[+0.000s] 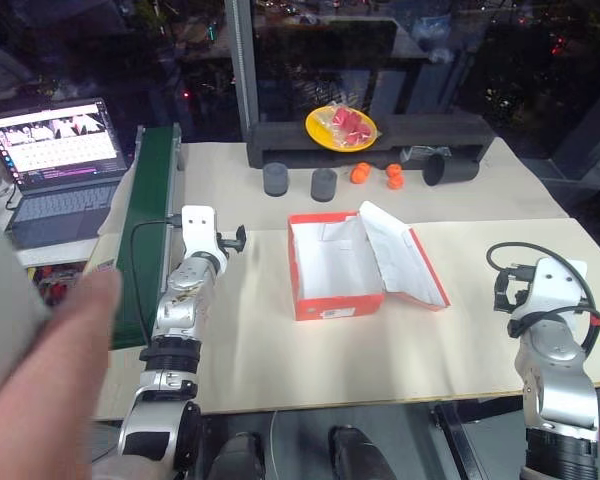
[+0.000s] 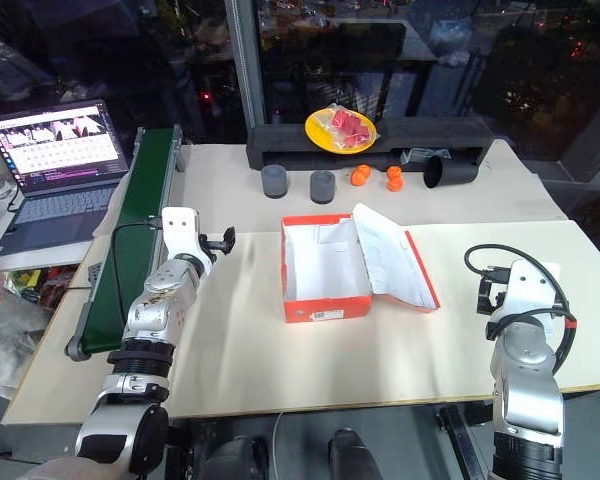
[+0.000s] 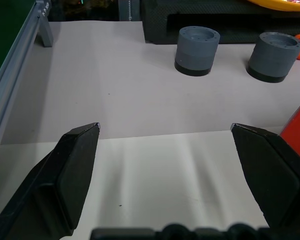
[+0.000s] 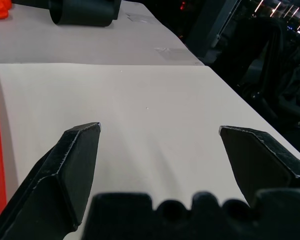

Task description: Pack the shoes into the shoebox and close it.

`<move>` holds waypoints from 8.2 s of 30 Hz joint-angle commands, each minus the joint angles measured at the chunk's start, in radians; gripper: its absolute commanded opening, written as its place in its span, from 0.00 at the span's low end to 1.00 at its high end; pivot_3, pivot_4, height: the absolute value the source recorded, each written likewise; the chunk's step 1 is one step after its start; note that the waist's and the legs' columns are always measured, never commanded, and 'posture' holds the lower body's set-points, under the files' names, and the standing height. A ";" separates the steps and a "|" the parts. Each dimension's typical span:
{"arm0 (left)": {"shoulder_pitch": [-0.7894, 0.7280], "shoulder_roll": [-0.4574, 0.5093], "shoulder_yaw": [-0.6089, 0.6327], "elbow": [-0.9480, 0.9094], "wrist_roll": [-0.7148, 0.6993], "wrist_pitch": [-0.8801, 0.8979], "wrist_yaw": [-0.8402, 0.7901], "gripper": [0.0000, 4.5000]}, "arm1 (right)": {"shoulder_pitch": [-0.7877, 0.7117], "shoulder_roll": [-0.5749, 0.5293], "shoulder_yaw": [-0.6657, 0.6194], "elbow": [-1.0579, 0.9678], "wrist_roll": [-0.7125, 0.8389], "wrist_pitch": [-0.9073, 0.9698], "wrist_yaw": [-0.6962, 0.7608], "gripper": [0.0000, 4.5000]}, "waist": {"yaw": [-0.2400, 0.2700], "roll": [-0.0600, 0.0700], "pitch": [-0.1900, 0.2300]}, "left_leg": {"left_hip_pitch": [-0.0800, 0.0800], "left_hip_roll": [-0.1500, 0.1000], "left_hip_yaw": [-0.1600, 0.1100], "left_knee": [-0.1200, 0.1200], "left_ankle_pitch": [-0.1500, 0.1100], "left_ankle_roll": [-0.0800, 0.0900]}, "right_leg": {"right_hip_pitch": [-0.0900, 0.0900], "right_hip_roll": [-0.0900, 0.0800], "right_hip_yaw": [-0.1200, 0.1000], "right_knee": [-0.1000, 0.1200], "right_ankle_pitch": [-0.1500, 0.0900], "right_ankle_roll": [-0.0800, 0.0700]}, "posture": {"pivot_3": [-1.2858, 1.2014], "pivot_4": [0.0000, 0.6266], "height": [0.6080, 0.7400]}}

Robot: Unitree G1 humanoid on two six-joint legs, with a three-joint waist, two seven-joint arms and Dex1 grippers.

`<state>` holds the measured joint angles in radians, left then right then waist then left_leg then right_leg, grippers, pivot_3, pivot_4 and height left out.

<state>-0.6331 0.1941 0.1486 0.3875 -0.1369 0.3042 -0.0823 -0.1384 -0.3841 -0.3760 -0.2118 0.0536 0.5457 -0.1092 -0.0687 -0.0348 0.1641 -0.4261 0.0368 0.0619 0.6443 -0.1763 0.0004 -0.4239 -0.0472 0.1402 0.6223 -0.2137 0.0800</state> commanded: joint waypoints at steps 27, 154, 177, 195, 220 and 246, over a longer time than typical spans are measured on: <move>0.020 0.345 0.220 -0.159 -0.060 0.410 -0.058 1.00 | -0.166 -0.300 0.425 -0.500 0.574 0.315 0.758 1.00 | 0.012 -0.008 -0.001 | -0.006 0.004 -0.012 0.000 0.000 0.000 | -0.001 0.000 -0.019 0.001 -0.002 -0.005 | 0.52 0.24 1.00; -0.112 -0.081 0.112 -0.529 -0.644 0.680 -0.245 0.03 | -0.656 0.326 -0.057 -0.005 0.846 0.652 0.119 1.00 | 0.023 -0.013 -0.002 | -0.016 0.005 -0.015 0.001 0.001 -0.001 | -0.011 0.002 -0.021 0.005 0.000 -0.009 | 0.52 0.24 1.00; -0.102 -0.017 0.014 -0.506 -0.623 0.605 -0.323 0.29 | -0.625 0.358 -0.043 -0.012 0.913 0.587 -0.003 0.16 | -0.001 -0.013 -0.003 | -0.017 0.005 -0.016 0.001 0.001 -0.001 | -0.012 0.002 -0.021 0.004 0.000 -0.009 | 0.52 0.24 1.00; 0.069 0.254 -0.124 -0.602 -0.538 0.555 -0.566 0.46 | -0.546 0.029 0.213 0.056 0.654 0.814 0.013 0.16 | -0.001 -0.012 -0.002 | -0.018 0.006 -0.015 0.000 0.001 -0.001 | -0.014 0.003 -0.021 0.005 -0.002 -0.011 | 0.52 0.24 1.00; -0.033 0.226 0.025 -0.353 -0.308 0.338 -0.235 0.47 | -0.661 0.137 0.297 0.099 0.345 0.632 0.052 0.83 | 0.000 -0.012 -0.003 | -0.016 0.006 -0.015 0.000 0.001 -0.001 | -0.013 0.003 -0.021 0.006 -0.001 -0.011 | 0.52 0.24 1.00; -0.098 0.282 0.136 -0.058 -0.057 0.384 0.072 0.47 | -0.355 -0.184 0.544 -0.362 0.526 0.235 0.840 0.83 | 0.022 -0.013 -0.003 | -0.019 0.006 -0.020 0.001 0.001 -0.003 | -0.014 0.002 -0.028 0.007 -0.002 -0.012 | 0.52 0.24 1.00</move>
<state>-0.7086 0.4536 0.2735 0.3517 -0.2023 0.6892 -0.0081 -0.4828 -0.5726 0.1765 -0.5584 0.6002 0.8352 0.7293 -0.0470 -0.0475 0.1613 -0.4450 0.0430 0.0417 0.6450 -0.1748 -0.0025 -0.4381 -0.0446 0.1126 0.6291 -0.2155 0.0682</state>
